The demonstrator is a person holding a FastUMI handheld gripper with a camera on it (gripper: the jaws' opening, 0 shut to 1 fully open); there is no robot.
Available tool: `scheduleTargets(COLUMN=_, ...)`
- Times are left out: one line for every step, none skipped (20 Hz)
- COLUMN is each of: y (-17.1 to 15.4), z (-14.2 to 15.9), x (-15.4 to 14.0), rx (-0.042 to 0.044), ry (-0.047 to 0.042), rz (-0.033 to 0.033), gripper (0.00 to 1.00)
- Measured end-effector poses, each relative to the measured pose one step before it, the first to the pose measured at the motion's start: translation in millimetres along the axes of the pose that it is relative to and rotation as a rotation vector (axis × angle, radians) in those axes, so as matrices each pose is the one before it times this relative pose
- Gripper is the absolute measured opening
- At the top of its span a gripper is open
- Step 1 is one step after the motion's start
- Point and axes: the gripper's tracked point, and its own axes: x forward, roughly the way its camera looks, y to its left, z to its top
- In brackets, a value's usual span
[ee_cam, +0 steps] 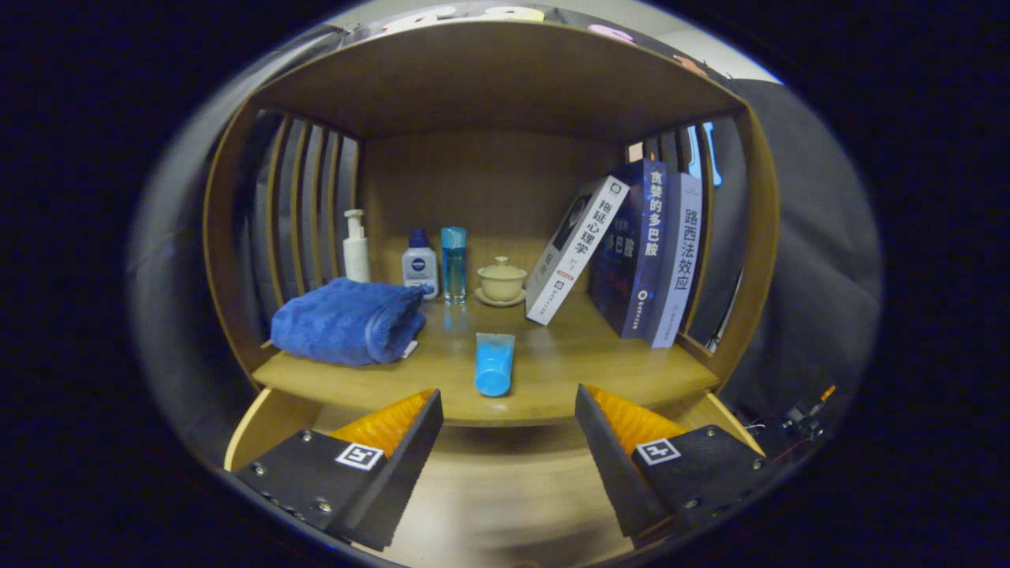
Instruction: Pull open the drawer, take out the items inside it, and place them on the countertop above the cabinet.
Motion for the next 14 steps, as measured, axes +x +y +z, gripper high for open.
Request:
scheduleTargets(y=0.5, z=1.18, x=-14.35, rx=-0.00125, ry=-0.00218, rz=0.01076, gripper=1.0)
scheduleTargets(y=-1.94, z=1.66, x=-17.35, rx=-0.00075, ry=-0.00868, rz=0.00123, gripper=1.0)
scheduleTargets(y=-3.49, z=3.83, x=-16.03, rx=0.00721, ry=-0.02069, rz=-0.01403, gripper=1.0)
scheduleTargets(y=0.92, z=3.41, x=-17.28, rx=-0.00107, ry=-0.0178, rz=0.01112, gripper=1.0)
scheduleTargets(y=-0.71, z=5.13, x=-16.54, rx=-0.00259, ry=-0.01886, rz=0.00653, gripper=1.0)
scheduleTargets(y=-2.94, z=4.08, x=-15.5, rx=-0.00265, ry=-0.01616, rz=-0.00492, gripper=1.0)
scheduleTargets(y=-2.96, z=4.22, x=-13.73, rx=0.00074, ry=-0.012, rz=-0.00428, gripper=1.0)
scheduleTargets(y=-1.11, z=4.27, x=-12.48, rx=0.00617, ry=-0.01588, rz=-0.00336, gripper=1.0)
scheduleTargets(y=2.21, z=3.06, x=-11.6, rx=0.00898, ry=-0.00709, rz=0.01609, gripper=1.0)
scheduleTargets(y=3.99, z=-1.56, x=-11.43, rx=0.00735, ry=0.00162, rz=0.01822, gripper=1.0)
scheduleTargets(y=-0.06, z=-0.75, x=-9.83, rx=0.00462, ry=-0.00232, rz=0.00646, gripper=1.0)
scheduleTargets(y=-2.17, z=-1.54, x=-6.75, rx=-0.00043, ry=-0.00282, rz=-0.00146, gripper=1.0)
scheduleTargets(y=-0.1, z=-3.52, x=-7.68, rx=-0.00188, ry=0.00163, rz=0.00033, gripper=1.0)
scheduleTargets(y=4.46, z=-4.23, x=-4.11, rx=-0.00538, ry=-0.00511, rz=-0.00019, gripper=1.0)
